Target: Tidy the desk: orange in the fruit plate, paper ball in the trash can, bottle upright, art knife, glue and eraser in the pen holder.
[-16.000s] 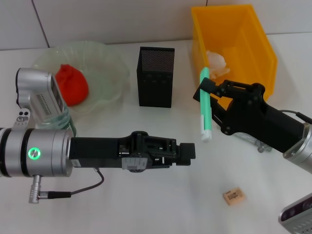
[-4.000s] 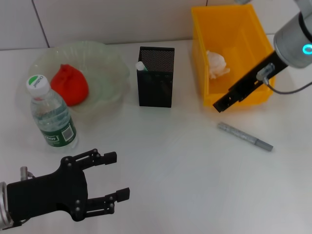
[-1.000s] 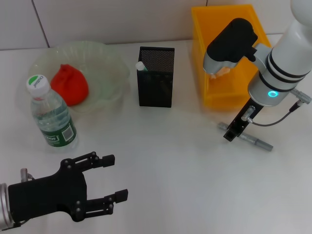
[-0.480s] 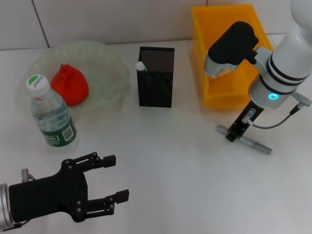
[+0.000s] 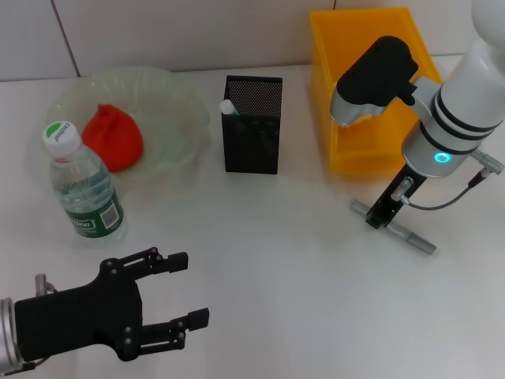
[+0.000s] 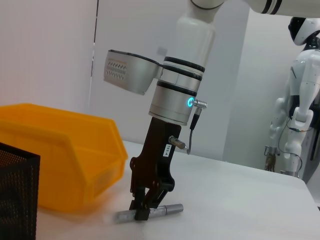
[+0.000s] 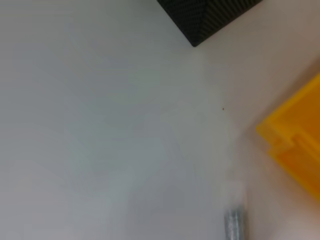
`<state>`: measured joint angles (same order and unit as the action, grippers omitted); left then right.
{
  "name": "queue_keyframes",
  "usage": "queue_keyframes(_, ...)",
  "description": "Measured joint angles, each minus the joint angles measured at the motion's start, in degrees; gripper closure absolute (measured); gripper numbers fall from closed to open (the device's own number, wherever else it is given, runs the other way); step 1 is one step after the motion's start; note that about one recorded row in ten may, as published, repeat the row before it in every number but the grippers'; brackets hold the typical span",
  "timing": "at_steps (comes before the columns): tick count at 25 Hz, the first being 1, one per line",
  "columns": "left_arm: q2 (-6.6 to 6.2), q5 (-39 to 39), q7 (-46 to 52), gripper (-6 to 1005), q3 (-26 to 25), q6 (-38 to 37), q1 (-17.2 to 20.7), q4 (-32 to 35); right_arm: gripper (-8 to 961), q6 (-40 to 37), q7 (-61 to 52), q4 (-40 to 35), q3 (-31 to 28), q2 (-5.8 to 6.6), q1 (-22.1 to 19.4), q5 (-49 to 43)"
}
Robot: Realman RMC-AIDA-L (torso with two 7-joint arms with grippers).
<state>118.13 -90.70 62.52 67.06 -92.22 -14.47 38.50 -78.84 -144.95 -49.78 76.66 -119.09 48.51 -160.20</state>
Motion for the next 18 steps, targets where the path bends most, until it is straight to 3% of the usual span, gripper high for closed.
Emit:
queue_keyframes(4, 0.0, 0.0, 0.05, 195, -0.08, -0.07, 0.19, 0.05, 810, -1.14, 0.64, -0.85, -0.27, 0.0, -0.24, 2.14)
queue_keyframes(12, -0.12, 0.01, 0.06, 195, -0.1, -0.48, 0.24, 0.18, 811, -6.03, 3.06, -7.46, -4.59, 0.0, -2.89, 7.01)
queue_keyframes(18, -0.22, 0.08, 0.06, 194, -0.09, -0.55, 0.12, 0.24, 812, -12.54, 6.49, -14.15, -13.68, 0.1, -4.63, 13.24)
